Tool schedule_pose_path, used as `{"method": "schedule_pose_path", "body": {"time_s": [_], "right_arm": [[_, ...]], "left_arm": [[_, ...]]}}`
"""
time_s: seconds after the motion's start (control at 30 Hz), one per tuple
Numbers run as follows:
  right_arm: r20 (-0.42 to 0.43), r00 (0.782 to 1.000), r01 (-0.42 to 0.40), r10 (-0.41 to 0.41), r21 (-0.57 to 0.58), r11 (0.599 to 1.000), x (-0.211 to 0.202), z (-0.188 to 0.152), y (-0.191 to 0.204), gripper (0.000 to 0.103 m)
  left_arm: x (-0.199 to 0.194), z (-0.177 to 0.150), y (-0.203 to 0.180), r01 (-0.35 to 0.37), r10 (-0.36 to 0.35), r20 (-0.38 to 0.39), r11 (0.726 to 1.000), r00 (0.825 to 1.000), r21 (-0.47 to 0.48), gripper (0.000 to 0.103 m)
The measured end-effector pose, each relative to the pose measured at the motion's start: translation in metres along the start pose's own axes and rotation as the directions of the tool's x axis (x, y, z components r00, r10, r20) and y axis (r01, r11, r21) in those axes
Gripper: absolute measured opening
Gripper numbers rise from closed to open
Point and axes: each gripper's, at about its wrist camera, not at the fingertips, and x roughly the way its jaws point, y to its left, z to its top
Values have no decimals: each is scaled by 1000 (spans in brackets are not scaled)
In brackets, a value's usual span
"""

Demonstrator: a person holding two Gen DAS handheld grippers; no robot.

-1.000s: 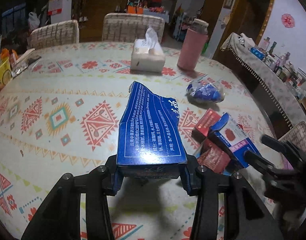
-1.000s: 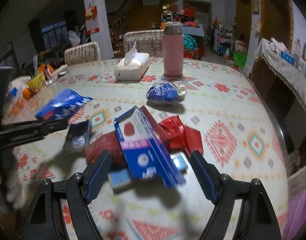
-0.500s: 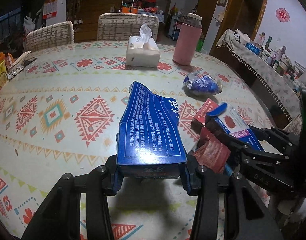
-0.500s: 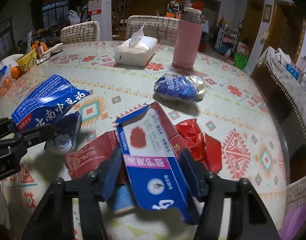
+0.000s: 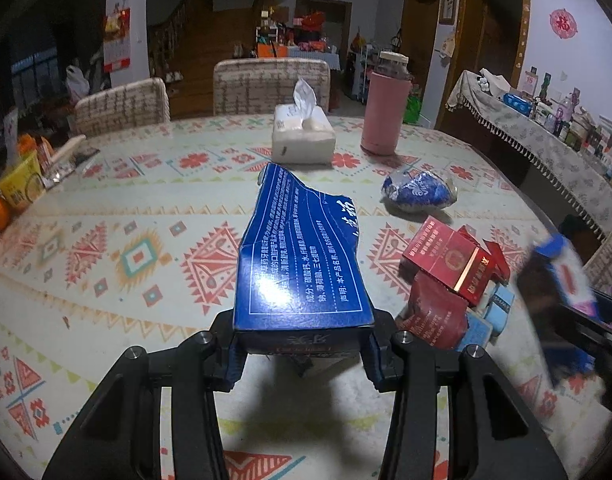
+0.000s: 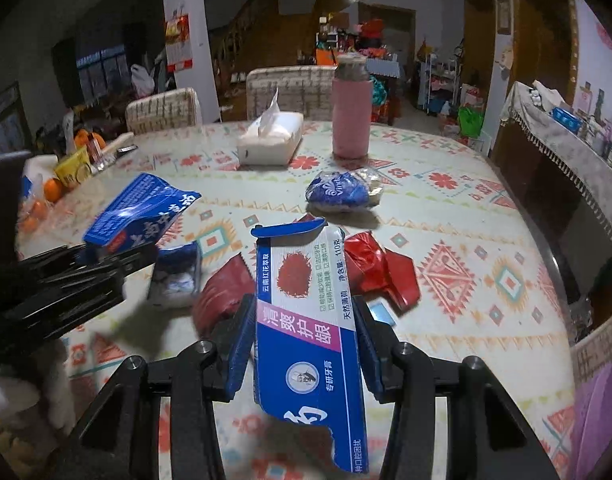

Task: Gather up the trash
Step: 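Carry the blue carton and toothpaste box over the purple basket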

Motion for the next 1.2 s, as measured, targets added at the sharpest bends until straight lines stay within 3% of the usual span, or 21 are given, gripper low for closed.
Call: {"method": "schedule_pose_path", "body": {"time_s": [0.33, 0.67, 1.0, 1.2], "right_arm": [[30, 999, 23, -28, 160, 987, -68, -54, -53, 51], [59, 998, 9, -26, 263, 965, -93, -84, -93, 51], [92, 995, 4, -36, 328, 945, -113, -109, -127, 51], [121, 989, 30, -85, 393, 919, -137, -128, -166, 51]], "left_arm": [[-12, -5, -21, -59, 55, 52, 996, 997, 63, 45], [-54, -28, -61, -101, 91, 64, 981, 994, 164, 45], [-77, -34, -114, -5, -6, 46, 972, 999, 234, 45], [-83, -32, -171, 86, -96, 16, 947, 995, 310, 45]]}}
